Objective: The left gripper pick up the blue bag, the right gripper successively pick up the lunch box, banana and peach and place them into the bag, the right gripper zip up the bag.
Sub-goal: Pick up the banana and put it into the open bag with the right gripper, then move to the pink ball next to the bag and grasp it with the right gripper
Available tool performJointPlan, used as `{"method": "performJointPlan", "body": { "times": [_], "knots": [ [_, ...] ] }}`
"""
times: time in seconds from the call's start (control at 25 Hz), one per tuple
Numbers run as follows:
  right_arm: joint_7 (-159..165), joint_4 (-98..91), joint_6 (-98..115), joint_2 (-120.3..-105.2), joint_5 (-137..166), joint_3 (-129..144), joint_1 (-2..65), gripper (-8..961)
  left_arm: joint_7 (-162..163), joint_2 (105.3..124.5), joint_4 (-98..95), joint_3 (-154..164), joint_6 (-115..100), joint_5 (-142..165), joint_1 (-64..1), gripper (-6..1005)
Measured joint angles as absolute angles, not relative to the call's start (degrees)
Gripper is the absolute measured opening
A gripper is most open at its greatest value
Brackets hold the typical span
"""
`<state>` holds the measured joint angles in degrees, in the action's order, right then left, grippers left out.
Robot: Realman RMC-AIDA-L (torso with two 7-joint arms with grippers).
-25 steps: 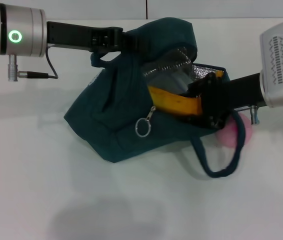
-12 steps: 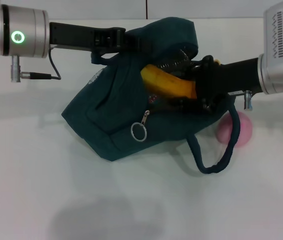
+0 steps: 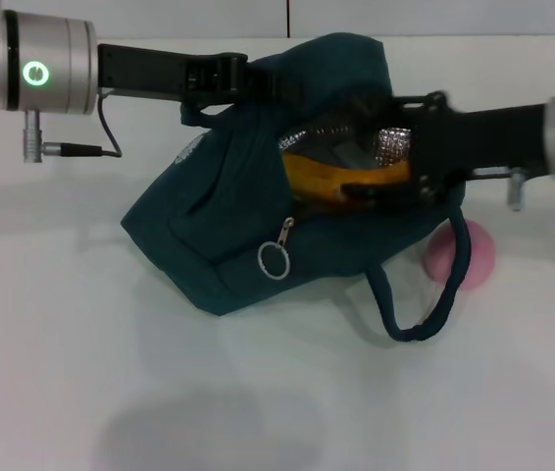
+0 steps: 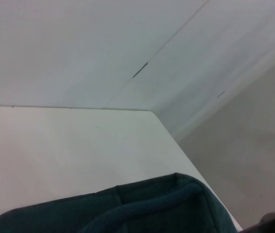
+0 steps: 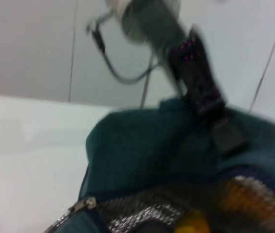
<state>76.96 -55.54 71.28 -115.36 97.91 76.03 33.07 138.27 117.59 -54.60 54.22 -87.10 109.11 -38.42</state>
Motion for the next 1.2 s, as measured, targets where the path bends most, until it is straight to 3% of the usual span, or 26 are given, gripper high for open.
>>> {"method": "performJointPlan", "body": {
  "times": [0.16,0.52,0.68,1.2],
  "knots": [
    [72.61,-57.62,81.56,-115.36,92.02,66.46,27.06,784,137.73,117.60,-54.52,54.13,-86.82,109.06,-37.93,67],
    [61.81,-46.75,91.99,-114.15,88.37,51.02,16.38,768,137.56,117.60,-54.06,53.73,-86.67,109.08,-37.82,62],
    [56.94,-39.56,88.39,-113.50,88.78,50.54,15.15,766,136.99,117.47,-52.56,52.70,-86.65,109.28,-37.85,62],
    [48.30,-27.94,78.73,-114.89,90.37,51.45,19.34,708,136.30,117.07,-50.89,52.47,-86.51,109.08,-38.82,62]
  ]
}}
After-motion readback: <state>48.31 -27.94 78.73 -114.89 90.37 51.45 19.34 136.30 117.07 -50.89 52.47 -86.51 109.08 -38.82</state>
